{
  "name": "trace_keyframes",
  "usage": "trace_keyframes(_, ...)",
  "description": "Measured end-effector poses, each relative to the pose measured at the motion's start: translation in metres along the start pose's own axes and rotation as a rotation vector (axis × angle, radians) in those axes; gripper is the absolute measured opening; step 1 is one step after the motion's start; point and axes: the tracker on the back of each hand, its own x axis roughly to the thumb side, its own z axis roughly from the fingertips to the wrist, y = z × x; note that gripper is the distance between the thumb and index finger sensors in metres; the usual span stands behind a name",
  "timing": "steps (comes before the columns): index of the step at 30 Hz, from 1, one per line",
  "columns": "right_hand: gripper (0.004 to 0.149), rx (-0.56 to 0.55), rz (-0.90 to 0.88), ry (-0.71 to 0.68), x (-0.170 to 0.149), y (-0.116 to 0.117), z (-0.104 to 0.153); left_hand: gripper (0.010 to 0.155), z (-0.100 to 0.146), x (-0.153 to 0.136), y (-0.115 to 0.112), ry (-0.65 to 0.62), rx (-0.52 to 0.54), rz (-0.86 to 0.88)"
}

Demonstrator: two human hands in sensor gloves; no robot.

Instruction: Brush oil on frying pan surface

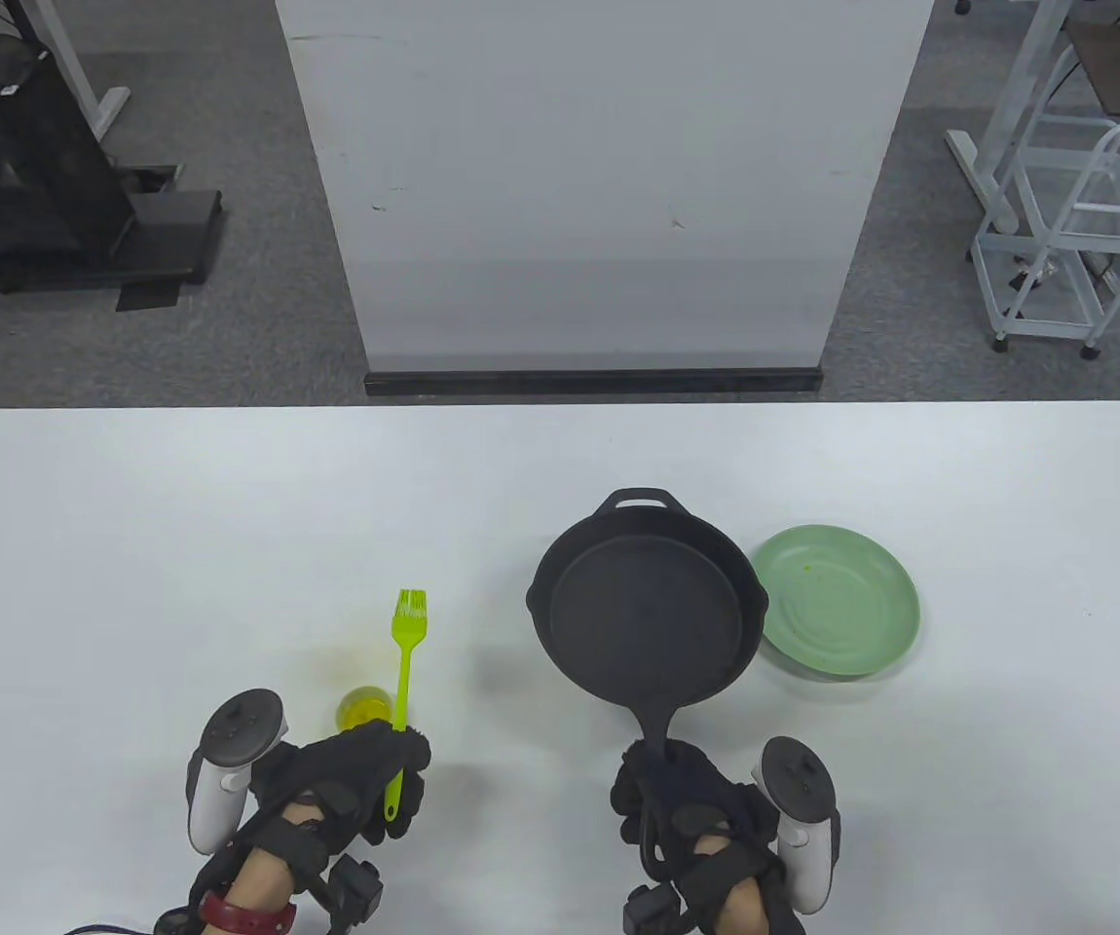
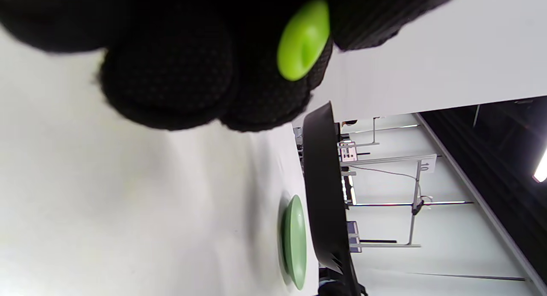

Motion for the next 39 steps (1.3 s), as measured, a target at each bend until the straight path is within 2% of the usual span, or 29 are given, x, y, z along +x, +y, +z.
trace_keyframes(3,0.052,-0.008,-0.017,-0.017,-0.007,-0.003,-0.001,0.044,0.004,0.014,0.009,0.017,0.05,-0.085)
trace_keyframes(6,0.052,0.024,-0.048,-0.007,-0.009,-0.006,-0.002,0.044,0.017,0.036,0.028,0.032,0.157,-0.283)
trace_keyframes(12,0.052,0.066,-0.038,-0.034,-0.008,-0.003,0.002,0.045,0.047,0.068,0.054,0.07,0.306,-0.637)
trace_keyframes(17,0.052,0.106,-0.035,-0.047,-0.007,0.002,0.007,0.051,0.067,0.073,0.06,0.045,0.426,-0.889)
trace_keyframes(20,0.052,0.105,-0.031,-0.055,-0.006,0.003,0.009,0.053,0.073,0.064,0.059,0.082,0.425,-0.972)
trace_keyframes(26,0.052,0.092,-0.048,-0.069,-0.006,0.0,0.012,0.054,0.068,0.045,0.054,0.144,0.411,-1.087)
trace_keyframes(33,0.053,0.089,-0.055,-0.069,-0.006,0.0,0.013,0.053,0.066,0.032,0.048,0.16,0.379,-1.127)
trace_keyframes(39,0.053,0.096,-0.053,-0.066,-0.006,0.001,0.013,0.052,0.059,0.025,0.051,0.219,0.336,-1.099)
